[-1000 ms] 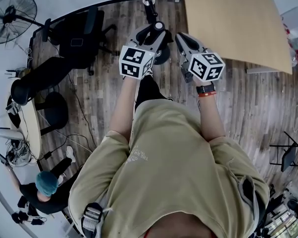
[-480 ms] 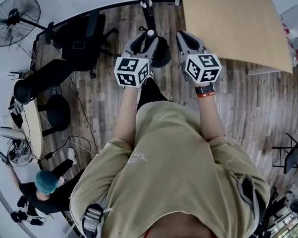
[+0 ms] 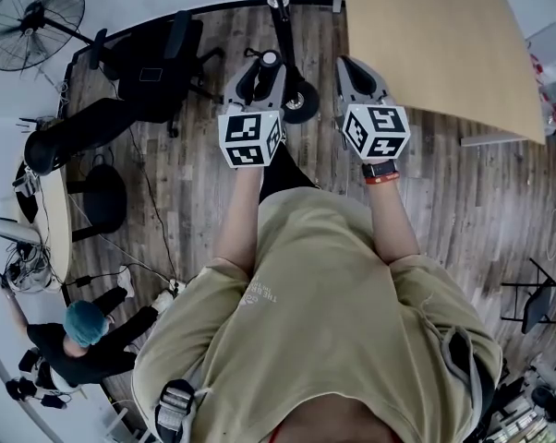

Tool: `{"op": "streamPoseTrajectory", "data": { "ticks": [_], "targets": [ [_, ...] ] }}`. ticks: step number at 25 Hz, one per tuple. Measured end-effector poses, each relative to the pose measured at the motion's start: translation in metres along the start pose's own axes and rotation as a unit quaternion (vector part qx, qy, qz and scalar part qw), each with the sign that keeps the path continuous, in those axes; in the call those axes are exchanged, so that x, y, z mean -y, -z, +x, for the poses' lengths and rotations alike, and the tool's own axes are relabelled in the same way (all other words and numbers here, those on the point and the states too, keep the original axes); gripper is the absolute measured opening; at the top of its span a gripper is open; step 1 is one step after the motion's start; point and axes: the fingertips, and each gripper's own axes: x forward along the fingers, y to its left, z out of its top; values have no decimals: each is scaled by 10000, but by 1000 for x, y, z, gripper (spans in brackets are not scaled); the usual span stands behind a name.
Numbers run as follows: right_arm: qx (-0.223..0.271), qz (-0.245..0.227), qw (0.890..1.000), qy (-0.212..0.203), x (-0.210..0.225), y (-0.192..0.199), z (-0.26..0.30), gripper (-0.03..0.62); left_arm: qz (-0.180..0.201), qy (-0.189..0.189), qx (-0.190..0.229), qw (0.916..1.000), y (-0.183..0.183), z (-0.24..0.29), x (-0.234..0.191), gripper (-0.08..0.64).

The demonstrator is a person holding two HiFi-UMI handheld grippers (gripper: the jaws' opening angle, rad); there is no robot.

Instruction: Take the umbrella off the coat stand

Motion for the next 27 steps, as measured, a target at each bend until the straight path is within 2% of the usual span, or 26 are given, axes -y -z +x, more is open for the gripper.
{"op": "streamPoseTrajectory", "data": {
  "ticks": [5, 14, 21, 24, 27],
  "targets": [
    [-133, -141, 9998, 59, 2, 2, -7, 15, -189, -188, 56, 9996, 4, -8, 0, 186],
    [-90, -26, 9999, -57, -1, 1, -6, 15, -172, -110, -3, 9998, 7, -13, 5, 186],
    [-190, 103, 9994, -272, -9, 0, 0, 15, 314, 6, -335, 9989, 13, -11, 10, 186],
    [-229, 195, 9979, -577, -20, -5, 9, 15, 432, 306, -561, 9970, 16, -8, 12, 186],
    [-268, 360, 9898, -1355, -49, -17, 29, 15, 601, 524, -777, 9938, 19, -6, 6, 186]
  ]
}}
